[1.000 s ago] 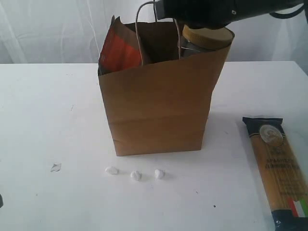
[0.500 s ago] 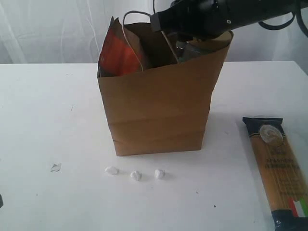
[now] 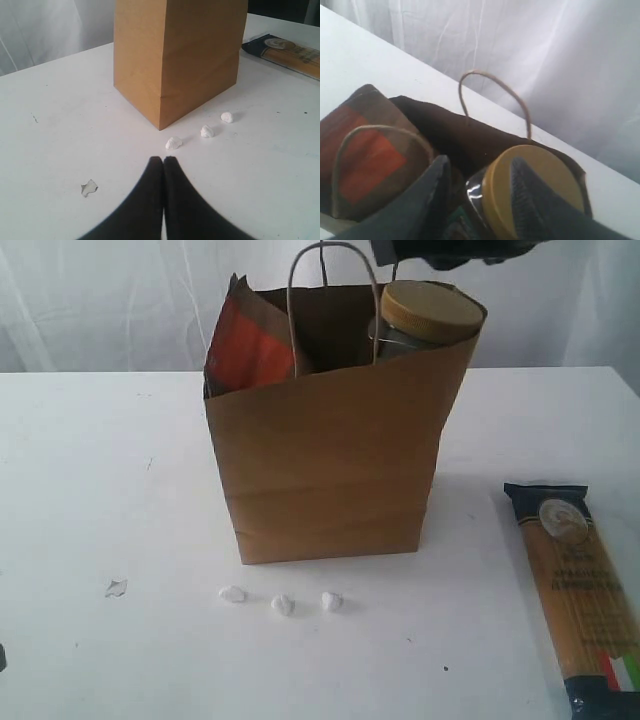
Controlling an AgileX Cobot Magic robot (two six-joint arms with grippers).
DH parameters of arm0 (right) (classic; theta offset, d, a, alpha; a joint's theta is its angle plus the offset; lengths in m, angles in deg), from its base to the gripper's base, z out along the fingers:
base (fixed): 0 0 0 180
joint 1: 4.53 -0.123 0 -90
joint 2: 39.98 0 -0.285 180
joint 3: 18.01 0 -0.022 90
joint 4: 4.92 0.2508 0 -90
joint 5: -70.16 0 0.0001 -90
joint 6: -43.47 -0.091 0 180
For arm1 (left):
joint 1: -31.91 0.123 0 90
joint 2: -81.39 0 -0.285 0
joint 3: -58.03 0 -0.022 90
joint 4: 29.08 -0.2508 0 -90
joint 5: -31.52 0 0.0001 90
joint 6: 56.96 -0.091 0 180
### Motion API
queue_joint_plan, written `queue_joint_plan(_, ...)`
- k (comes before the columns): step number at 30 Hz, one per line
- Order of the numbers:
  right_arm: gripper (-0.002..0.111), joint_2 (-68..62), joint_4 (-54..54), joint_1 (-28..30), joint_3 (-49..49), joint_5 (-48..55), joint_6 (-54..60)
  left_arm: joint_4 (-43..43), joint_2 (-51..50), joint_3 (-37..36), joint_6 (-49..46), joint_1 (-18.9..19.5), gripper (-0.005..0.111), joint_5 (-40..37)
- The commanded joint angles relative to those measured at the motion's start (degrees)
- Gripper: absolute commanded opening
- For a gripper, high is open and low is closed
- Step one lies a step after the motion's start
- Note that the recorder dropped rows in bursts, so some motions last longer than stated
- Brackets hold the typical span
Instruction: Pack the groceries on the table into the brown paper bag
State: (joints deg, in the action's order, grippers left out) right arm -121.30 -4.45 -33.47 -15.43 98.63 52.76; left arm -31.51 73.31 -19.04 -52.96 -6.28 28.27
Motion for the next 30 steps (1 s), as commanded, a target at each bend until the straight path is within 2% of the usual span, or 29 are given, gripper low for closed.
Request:
queue_joint_plan(1,0.038,4.63,-9.44,0.46,-0.16,6.77,-3.38,0.63,0.30,-0.14,-0.03,-0.06,0.000,0.15)
queue_joint_plan(7,0.038,12.85,-12.77,0.46,0.08,18.41,-4.55,0.63,0.30,-0.14,-0.03,-0.06,0.000,0.15)
queue_joint_plan(12,0.038,20.15,-12.08,0.46,0.08,37.81,-2.71,0.63,0.30,-0.14,-0.03,-0.06,0.000,0.15)
queue_joint_plan(14,0.038,20.89,-9.17,0.46,0.71,41.50,0.98,0.63,0.30,-0.14,-0.03,-0.06,0.000,0.15)
queue_joint_plan(18,0.038,22.06,3.37,0.46,6.42,41.50,6.71,0.63,0.30,-0.14,-0.03,-0.06,0.000,0.15)
queue_joint_plan(21,0.038,21.42,13.41,0.46,16.13,40.41,11.62,0.63,0.30,-0.14,-0.03,-0.06,0.000,0.15)
queue_joint_plan(25,0.038,17.97,18.82,0.36,26.74,31.20,18.17,0.63,0.30,-0.14,-0.03,-0.06,0.000,0.15)
queue_joint_plan(30,0.038,12.17,25.21,0.36,31.14,19.42,21.75,0.63,0.30,-0.14,-0.03,-0.06,0.000,0.15)
